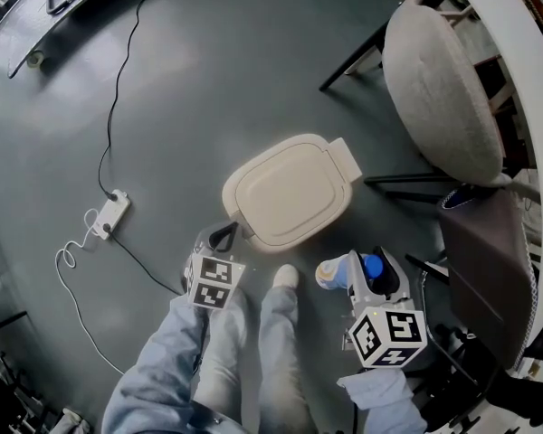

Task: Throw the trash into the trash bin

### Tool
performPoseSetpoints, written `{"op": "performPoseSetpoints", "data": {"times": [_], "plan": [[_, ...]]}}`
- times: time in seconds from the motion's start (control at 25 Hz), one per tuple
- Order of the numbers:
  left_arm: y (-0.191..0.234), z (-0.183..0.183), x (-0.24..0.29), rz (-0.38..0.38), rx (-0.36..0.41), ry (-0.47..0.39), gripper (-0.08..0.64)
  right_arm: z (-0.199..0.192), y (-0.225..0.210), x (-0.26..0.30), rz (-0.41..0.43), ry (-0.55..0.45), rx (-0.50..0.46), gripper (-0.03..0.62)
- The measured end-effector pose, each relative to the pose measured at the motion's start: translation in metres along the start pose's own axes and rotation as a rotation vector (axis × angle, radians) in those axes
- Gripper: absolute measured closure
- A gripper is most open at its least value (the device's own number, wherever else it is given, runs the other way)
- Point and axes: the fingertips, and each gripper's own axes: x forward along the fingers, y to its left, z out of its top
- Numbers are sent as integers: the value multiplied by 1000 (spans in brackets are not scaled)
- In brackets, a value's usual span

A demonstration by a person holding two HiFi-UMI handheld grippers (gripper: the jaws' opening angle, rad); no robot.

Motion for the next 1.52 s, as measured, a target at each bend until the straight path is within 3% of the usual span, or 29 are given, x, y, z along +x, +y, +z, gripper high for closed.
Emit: {"op": "performPoseSetpoints", "data": {"times": [0.44,0.72,1.24,1.36,1.52], "plan": [[4,-4,1,-11,-9,-44,551,-2,1,1,-7,-1,24,400],[5,-7,2,-31,-58,-66,550,-6,1,1,-14,2,41,400],[1,4,-3,-48,-63,-16,551,13,1,-3,-34,-26,41,400],[2,21,-15,-30,-93,-55,551,21,3,-6,-35,-40,39,400],[6,49,-43,58,-158,-87,551,35,10,-14,-22,-68,28,400]]}}
